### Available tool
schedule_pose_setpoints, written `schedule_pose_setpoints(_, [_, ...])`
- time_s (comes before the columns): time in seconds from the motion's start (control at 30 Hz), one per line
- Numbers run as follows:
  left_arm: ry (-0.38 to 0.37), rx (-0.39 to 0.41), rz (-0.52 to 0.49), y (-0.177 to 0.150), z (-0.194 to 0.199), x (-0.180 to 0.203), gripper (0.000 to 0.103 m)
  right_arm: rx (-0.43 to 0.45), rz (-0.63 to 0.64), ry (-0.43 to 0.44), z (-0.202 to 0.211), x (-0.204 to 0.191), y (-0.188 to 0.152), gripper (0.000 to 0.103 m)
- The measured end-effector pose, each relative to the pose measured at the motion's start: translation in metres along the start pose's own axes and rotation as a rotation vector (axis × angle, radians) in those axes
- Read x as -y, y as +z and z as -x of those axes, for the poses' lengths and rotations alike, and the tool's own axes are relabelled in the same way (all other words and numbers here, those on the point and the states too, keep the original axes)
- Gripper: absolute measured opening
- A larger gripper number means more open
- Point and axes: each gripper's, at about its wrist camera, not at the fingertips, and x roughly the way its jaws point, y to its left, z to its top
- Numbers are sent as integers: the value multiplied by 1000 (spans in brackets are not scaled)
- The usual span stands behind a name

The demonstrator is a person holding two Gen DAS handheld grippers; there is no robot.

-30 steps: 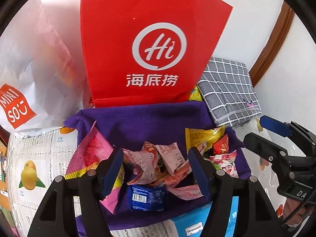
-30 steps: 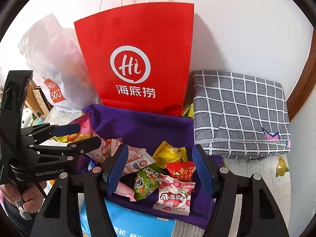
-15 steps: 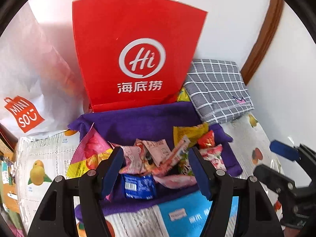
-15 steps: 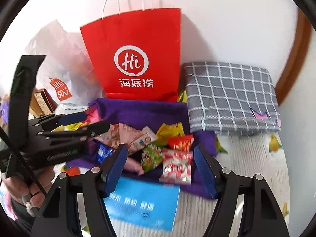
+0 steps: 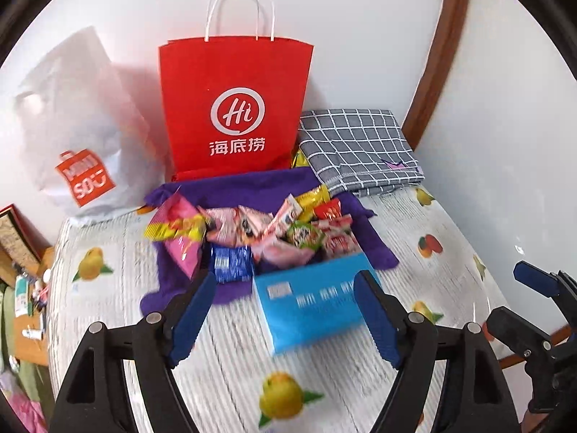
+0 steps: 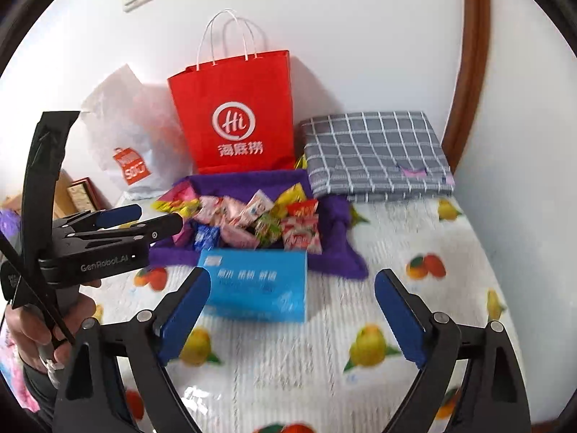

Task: Organize snacks

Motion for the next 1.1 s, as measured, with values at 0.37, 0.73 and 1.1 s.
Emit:
schedule_pose_setpoints(0.37, [76, 85, -13, -59, 72, 30, 94, 135, 1, -102, 73, -11, -61, 102])
schedule_pose_setpoints(0.73, [108, 174, -50, -97, 130, 60, 96, 178, -85, -96, 121, -3, -100, 103])
schedule_pose_setpoints(1.1, [103, 199, -39, -107, 147, 63, 96, 222, -77, -121, 141, -11, -116, 103])
